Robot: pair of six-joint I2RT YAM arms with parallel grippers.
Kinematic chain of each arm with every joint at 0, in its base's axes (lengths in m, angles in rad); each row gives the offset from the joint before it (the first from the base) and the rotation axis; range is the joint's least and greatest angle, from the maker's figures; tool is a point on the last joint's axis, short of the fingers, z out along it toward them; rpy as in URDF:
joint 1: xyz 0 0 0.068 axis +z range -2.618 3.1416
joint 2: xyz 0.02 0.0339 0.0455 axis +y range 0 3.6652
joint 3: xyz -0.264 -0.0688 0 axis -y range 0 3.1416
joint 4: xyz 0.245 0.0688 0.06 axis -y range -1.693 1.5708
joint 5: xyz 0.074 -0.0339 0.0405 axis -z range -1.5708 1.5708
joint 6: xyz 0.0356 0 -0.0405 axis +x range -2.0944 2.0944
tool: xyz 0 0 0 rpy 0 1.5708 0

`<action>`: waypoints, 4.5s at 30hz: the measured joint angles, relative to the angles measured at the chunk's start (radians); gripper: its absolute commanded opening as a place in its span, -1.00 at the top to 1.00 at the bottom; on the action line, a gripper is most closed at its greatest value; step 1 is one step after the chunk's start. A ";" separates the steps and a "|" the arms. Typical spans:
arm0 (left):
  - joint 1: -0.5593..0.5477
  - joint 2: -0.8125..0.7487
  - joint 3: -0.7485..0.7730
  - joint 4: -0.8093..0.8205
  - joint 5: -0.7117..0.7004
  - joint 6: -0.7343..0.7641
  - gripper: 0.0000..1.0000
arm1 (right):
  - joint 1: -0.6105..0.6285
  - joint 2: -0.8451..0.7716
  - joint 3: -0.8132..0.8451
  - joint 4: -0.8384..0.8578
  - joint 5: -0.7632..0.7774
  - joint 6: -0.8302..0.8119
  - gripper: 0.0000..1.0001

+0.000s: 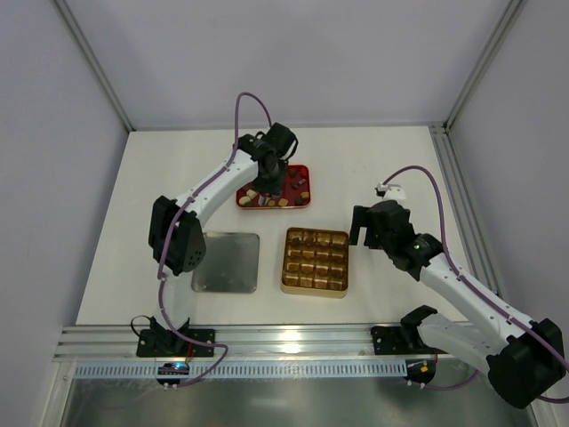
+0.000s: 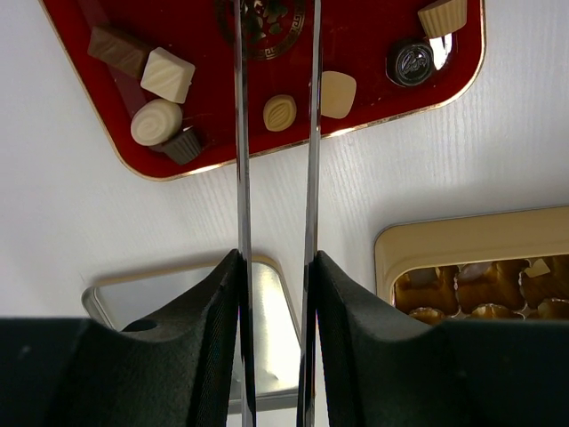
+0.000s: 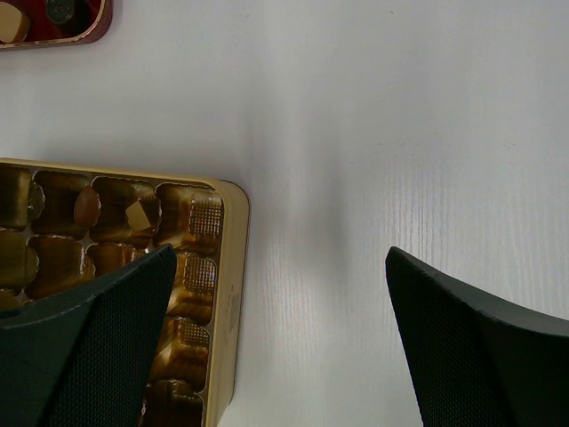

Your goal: Pack the chocolate

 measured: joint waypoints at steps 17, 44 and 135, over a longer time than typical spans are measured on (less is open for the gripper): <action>0.000 -0.032 0.000 -0.021 0.004 0.000 0.25 | 0.000 0.000 -0.007 0.000 -0.005 0.002 -1.00; 0.000 -0.032 0.001 -0.037 0.011 0.014 0.46 | 0.000 -0.017 -0.018 0.000 -0.007 0.004 -0.99; -0.555 -0.306 -0.224 -0.011 0.005 -0.226 0.32 | -0.179 0.013 0.011 0.022 -0.086 0.002 -1.00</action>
